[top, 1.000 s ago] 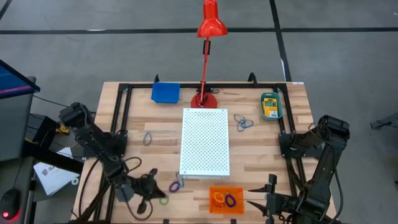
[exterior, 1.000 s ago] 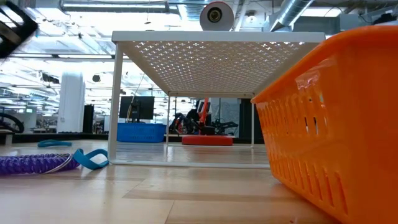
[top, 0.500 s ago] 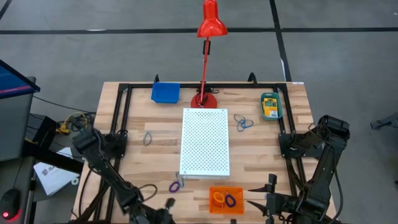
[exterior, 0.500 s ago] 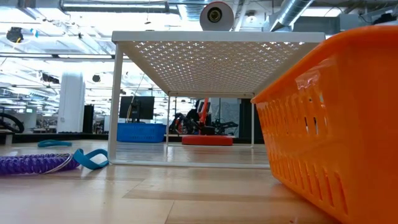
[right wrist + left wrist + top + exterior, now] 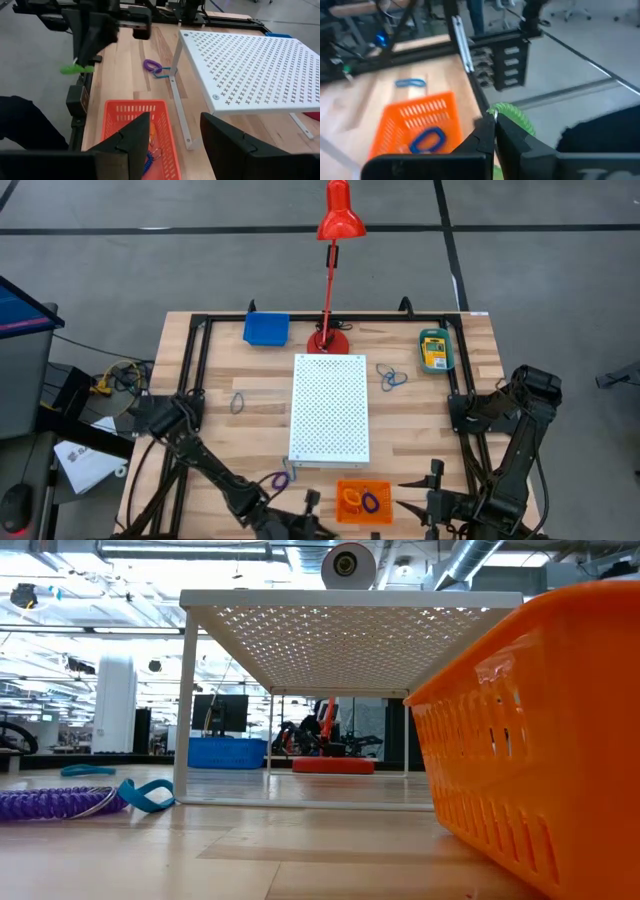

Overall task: Pick & Place Office Desk Supplies
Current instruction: Put the green spring keychain into the orange bin, then put the violet spring keychain into the orange bin

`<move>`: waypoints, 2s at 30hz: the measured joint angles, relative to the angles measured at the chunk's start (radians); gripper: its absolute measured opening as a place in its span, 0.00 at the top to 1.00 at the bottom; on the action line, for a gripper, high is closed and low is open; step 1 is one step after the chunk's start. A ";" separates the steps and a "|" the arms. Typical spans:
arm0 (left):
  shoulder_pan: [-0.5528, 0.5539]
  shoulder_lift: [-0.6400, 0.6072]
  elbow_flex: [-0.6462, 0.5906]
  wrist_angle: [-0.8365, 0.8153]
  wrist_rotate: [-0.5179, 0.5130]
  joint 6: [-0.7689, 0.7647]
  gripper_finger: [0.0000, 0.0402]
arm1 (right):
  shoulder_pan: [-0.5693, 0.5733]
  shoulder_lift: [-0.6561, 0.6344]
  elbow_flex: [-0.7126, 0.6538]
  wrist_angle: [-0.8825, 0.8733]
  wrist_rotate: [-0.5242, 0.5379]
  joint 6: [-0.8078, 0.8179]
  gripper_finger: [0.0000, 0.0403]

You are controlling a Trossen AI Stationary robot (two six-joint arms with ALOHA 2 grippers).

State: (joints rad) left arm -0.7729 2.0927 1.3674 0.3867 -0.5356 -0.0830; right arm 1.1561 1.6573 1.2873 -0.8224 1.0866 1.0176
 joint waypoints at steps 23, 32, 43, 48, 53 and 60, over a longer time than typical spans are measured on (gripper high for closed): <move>0.156 0.021 0.012 -0.004 0.029 0.024 0.97 | -0.013 0.000 0.000 -0.003 -0.008 -0.007 0.58; 0.164 0.020 0.012 -0.005 0.057 0.023 0.80 | -0.011 0.000 0.000 0.000 -0.011 -0.006 0.58; 0.128 -0.051 0.011 -0.287 0.267 -0.083 0.63 | -0.011 0.000 0.000 0.005 -0.013 -0.004 0.58; 0.063 -0.103 0.011 -0.449 0.438 -0.210 0.64 | -0.011 0.000 0.000 0.010 -0.013 -0.004 0.58; -0.030 -0.144 0.011 -0.630 0.485 -0.396 0.67 | -0.011 0.000 0.000 0.020 -0.013 -0.004 0.58; -0.155 -0.173 0.011 -0.805 0.240 -0.624 0.68 | -0.013 0.000 0.000 0.024 -0.012 -0.004 0.58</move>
State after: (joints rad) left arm -0.9277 1.9198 1.3785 -0.4184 -0.2954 -0.7069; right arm 1.1431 1.6569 1.2873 -0.7981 1.0748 1.0135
